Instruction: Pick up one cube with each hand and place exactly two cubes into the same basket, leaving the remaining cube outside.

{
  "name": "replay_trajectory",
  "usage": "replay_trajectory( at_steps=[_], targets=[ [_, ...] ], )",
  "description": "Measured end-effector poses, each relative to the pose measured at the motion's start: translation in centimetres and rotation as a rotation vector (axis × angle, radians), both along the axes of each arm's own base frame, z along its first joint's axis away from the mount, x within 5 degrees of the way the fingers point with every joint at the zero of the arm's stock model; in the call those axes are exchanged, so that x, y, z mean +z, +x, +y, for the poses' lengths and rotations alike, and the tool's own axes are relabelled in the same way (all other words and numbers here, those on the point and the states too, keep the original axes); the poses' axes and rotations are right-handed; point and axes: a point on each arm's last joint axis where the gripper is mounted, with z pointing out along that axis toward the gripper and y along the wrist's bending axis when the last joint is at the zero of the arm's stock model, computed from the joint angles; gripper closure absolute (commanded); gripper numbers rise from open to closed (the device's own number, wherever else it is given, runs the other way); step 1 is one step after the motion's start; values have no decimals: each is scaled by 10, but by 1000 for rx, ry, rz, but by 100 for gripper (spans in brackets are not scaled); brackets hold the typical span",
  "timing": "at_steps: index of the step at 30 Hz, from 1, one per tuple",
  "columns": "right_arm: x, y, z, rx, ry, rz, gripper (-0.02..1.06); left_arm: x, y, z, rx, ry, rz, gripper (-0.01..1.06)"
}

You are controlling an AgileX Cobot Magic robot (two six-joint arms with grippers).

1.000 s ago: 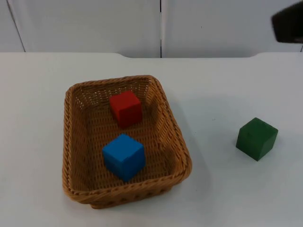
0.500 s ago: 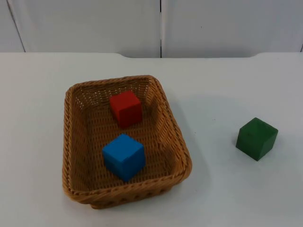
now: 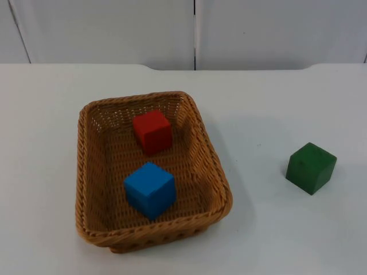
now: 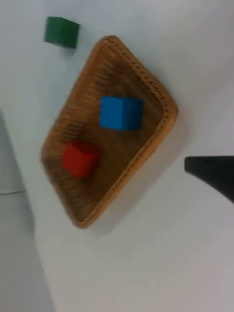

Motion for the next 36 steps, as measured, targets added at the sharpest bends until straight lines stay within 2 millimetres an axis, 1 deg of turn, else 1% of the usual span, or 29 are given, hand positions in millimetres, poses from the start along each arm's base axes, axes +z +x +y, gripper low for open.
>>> replay_trajectory(
  at_steps=[3, 5, 9, 10, 14, 21, 28, 32, 36],
  targets=[
    [-4, -14, -10, 13, 0, 7, 36, -2, 1, -1, -3, 2, 11, 10],
    [-4, -15, -11, 12, 0, 1, 36, -2, 1, -1, -3, 2, 11, 10],
    [-8, -28, -26, -23, 4, -22, 36, -2, 1, -1, -12, 17, 2, 10],
    [-8, -28, -26, -23, 4, -22, 36, -2, 1, -1, -12, 17, 2, 10],
    [-14, -39, -41, -83, 10, -24, 36, -2, 1, 0, -30, 54, -21, 10],
    [-16, -38, -45, -125, 17, 1, 36, -3, 0, -1, -36, 58, -16, 10],
    [-17, -40, -47, -129, -3, 18, 36, -3, 0, -1, -29, 49, -7, 10],
    [-19, -45, -54, -145, -92, 65, 36, -3, 0, -1, -28, 47, -6, 10],
    [-22, -44, -56, -165, -127, 87, 36, -3, 0, -1, -28, 47, -6, 10]
  ],
)
